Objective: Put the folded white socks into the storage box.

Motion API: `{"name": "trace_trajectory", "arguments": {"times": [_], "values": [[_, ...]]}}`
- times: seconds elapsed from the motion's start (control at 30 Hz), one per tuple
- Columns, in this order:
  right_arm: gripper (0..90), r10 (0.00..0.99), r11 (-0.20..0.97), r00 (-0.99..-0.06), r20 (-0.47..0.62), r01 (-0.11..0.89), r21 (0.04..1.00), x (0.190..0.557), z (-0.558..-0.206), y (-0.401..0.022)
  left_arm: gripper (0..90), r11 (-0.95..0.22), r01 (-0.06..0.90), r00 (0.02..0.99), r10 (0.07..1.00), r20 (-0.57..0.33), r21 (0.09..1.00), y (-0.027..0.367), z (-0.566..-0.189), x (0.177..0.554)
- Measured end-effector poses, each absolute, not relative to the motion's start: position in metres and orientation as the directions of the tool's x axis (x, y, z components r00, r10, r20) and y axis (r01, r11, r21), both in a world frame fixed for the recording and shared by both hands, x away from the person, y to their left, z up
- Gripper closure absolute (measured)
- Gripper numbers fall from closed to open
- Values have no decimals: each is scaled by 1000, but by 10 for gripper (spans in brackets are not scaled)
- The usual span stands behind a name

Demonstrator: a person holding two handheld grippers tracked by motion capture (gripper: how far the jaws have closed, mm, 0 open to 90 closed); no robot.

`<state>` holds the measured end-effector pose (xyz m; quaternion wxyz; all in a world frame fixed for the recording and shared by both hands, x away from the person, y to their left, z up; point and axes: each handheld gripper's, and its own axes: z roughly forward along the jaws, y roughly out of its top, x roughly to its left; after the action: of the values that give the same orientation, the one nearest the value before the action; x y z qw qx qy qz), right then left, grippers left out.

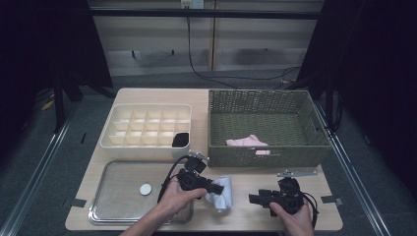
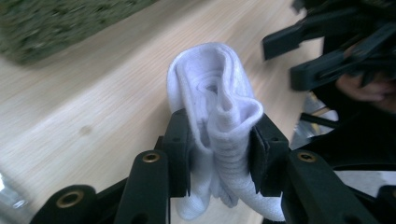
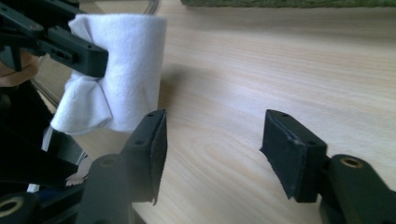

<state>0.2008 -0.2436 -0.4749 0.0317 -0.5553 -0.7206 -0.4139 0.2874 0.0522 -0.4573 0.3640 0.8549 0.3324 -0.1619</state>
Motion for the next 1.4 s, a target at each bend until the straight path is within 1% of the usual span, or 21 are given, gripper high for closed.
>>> {"name": "trace_trajectory", "arguments": {"times": [0.07,0.2,0.27,0.3,0.4,0.43,0.63,0.8,0.9,1.2,1.33,1.37,1.4], "values": [[371,778,39,-380,500,823,566,202,-473,-246,643,-505,695,719,459,-522,512,54,-457,287],[355,783,27,-379,493,813,582,200,-470,-250,643,-514,701,712,471,-520,495,61,-454,284],[332,792,31,-374,483,814,579,199,-470,-252,643,-525,694,719,468,-514,492,62,-454,285],[332,796,33,-373,477,813,581,198,-469,-253,643,-512,708,706,482,-519,487,65,-453,285],[332,804,35,-371,465,810,585,196,-468,-255,643,-512,706,708,486,-513,490,68,-451,285],[332,808,23,-364,462,804,594,195,-466,-258,643,-527,702,712,510,-483,478,71,-447,287],[328,816,10,-350,460,804,595,196,-464,-264,643,-475,725,689,517,-508,499,83,-432,294],[328,822,27,-357,444,804,594,195,-466,-264,641,-485,713,700,523,-486,506,100,-424,299],[327,816,28,-364,450,802,597,193,-468,-263,641,-455,729,683,533,-499,512,109,-422,303],[327,813,21,-368,452,794,608,198,-466,-263,641,-421,742,667,536,-517,521,133,-411,316],[322,811,29,-372,451,796,605,198,-467,-263,640,-400,756,650,551,-523,519,139,-403,321],[322,811,26,-370,452,796,605,198,-467,-263,640,-400,760,643,577,-504,512,142,-398,324],[322,811,26,-370,452,796,605,198,-467,-263,640,-400,760,643,577,-504,512,142,-398,324]]}}
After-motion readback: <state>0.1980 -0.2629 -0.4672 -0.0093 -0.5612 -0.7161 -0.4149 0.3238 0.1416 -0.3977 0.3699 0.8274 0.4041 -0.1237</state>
